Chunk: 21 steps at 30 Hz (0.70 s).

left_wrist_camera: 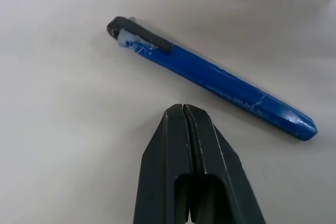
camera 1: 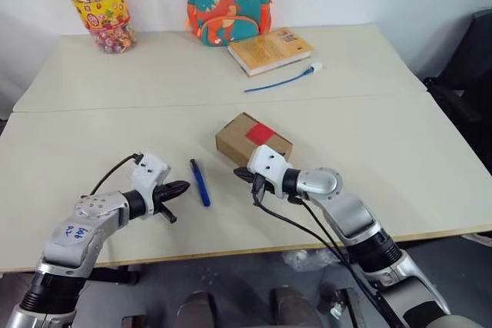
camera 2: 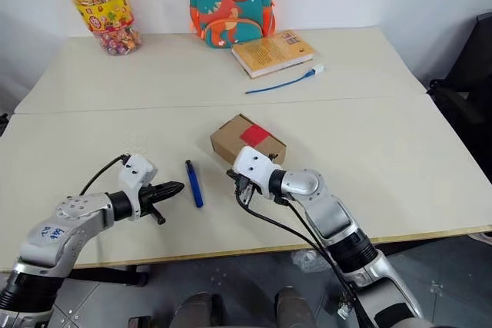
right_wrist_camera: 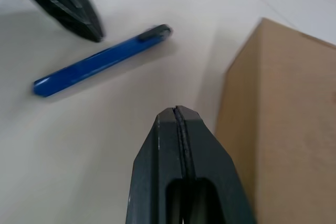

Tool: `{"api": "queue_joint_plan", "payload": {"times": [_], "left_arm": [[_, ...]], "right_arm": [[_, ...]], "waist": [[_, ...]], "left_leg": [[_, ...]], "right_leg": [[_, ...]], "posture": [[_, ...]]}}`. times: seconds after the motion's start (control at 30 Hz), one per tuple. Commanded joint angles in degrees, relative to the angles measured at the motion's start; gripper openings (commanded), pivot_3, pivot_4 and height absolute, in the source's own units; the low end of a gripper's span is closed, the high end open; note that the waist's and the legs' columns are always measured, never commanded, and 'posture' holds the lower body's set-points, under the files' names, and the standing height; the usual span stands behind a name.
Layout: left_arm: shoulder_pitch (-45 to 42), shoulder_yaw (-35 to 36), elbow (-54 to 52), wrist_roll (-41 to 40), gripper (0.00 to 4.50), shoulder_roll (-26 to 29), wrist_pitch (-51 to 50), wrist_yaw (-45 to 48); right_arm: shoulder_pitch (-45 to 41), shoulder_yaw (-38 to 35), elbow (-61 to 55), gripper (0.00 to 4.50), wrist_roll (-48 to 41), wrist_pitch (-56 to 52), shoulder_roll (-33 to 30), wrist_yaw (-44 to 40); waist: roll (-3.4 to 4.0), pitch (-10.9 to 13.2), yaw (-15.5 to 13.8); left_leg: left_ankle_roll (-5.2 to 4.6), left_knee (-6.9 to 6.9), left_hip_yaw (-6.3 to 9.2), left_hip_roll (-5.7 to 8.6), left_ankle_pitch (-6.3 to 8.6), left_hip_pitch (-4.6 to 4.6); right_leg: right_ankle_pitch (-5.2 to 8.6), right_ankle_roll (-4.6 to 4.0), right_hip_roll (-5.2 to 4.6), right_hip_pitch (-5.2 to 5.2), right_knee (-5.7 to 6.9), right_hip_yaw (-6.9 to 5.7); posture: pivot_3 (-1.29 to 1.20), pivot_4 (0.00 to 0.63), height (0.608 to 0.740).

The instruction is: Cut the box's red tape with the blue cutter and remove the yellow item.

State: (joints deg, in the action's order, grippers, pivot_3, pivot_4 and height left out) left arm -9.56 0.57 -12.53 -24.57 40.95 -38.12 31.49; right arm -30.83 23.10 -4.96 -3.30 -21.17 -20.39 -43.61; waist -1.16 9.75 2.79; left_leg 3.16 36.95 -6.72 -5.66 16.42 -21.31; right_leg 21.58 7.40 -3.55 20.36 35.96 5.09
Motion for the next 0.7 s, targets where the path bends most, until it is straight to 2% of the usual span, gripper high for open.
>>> {"api": "queue_joint_plan", "payload": {"times": [0.03,0.13,0.27,0.47,0.7], "left_arm": [[1.7,-2.7,1.9,2.9,0.04,-0.3,-1.6,0.4],[2.1,-2.5,1.4,3.4,0.04,-0.2,-2.2,0.2],[2.4,-2.2,0.6,3.7,0.04,-0.3,-2.8,-0.1],[1.2,-4.2,-1.0,4.6,0.04,-0.5,-4.7,0.5],[-1.4,-7.8,-1.5,5.5,0.04,-1.8,-5.9,2.9]], "right_arm": [[0.1,-2.0,-7.5,0.00,-3.5,1.3,-1.9,-4.6],[0.5,-0.4,-9.7,0.00,-4.1,-1.2,-2.6,-6.5],[0.8,1.7,-9.4,0.00,-2.8,-3.4,-0.2,-5.0],[-1.2,4.6,2.6,0.00,4.6,-5.2,5.6,3.2],[-1.8,5.0,8.0,0.00,5.3,-4.4,8.4,2.4]], "waist": [[0.01,0.0,-0.2],[0.01,0.0,-0.5],[0.01,0.0,-0.5],[-0.01,0.0,-0.5],[-0.37,-0.5,-0.8]], "left_leg": [[-0.01,0.00,-0.01,0.00,0.02,-0.04],[0.03,-0.04,-0.01,-0.04,0.08,-0.04],[0.03,-0.05,-0.06,-0.07,0.09,-0.04],[0.04,-0.05,-0.10,-0.06,0.10,-0.02],[0.04,-0.05,-0.09,-0.05,0.10,0.11]], "right_leg": [[-0.07,0.13,0.00,0.03,-0.01,0.00],[-0.06,0.12,0.04,0.06,-0.07,-0.01],[-0.05,0.11,0.05,0.12,-0.06,0.01],[-0.01,0.03,0.04,0.13,-0.06,0.01],[0.00,0.00,0.02,-0.03,-0.06,-0.02]], "posture": [[0.00,0.150,0.740],[0.00,0.150,0.740],[0.00,0.150,0.740],[0.00,0.150,0.740],[0.00,0.150,0.740]]}}
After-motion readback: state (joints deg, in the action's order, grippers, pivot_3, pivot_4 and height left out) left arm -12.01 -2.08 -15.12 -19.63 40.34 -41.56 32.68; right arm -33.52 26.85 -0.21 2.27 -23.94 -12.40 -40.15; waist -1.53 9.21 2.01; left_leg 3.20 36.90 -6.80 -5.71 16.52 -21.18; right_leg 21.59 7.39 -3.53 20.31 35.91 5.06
